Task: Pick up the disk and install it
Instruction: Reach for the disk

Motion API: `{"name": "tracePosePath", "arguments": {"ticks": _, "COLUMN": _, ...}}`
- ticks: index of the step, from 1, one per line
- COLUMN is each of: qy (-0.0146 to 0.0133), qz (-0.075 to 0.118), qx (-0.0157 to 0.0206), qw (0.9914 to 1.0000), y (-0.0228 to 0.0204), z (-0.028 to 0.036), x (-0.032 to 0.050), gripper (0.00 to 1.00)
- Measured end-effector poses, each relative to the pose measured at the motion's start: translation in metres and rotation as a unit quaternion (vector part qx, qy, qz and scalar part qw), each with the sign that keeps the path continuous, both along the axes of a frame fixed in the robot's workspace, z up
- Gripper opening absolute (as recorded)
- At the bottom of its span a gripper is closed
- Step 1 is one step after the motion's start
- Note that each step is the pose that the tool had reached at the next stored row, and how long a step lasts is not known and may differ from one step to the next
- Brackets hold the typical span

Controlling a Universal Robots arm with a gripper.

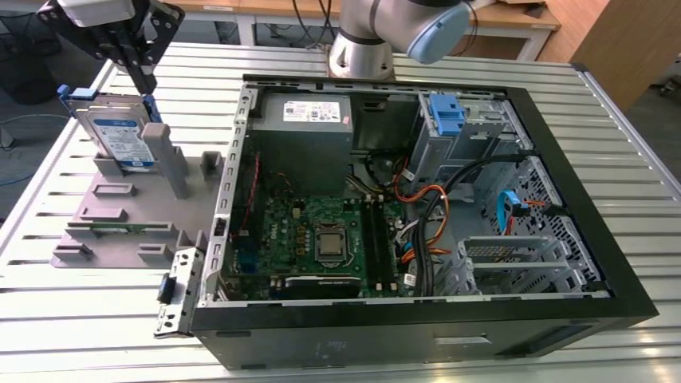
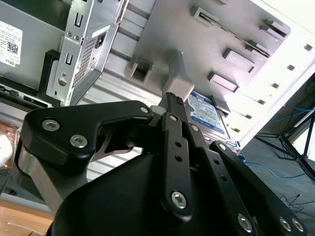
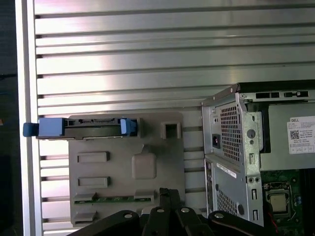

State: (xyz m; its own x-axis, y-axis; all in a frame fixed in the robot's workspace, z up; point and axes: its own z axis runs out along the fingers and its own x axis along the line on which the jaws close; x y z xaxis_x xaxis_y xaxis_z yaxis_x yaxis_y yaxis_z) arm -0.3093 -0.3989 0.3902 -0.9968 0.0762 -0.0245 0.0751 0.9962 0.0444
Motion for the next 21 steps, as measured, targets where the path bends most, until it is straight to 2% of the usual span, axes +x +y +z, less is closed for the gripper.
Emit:
{"name": "tracePosePath", "arguments": {"ticks": 3, "qy": 0.0000, "qz": 0.000, "qx": 0.0000, "qw": 1.00000, "y": 0.0000, "z": 0.0000, "x": -0.0029, "gripper": 0.11}}
{"name": "tracePosePath", "arguments": {"ticks": 16, "qy": 0.0000, "qz": 0.000, "qx": 0.0000, "qw": 1.00000, "y": 0.0000, "z": -0.0001, "x": -0.0047, "gripper": 0.11}}
{"name": "tracePosePath", "arguments": {"ticks": 21, "qy": 0.0000, "qz": 0.000, "qx": 0.0000, "qw": 1.00000, "y": 0.0000, "z": -0.0004, "x": -0.0097, "gripper": 0.11}}
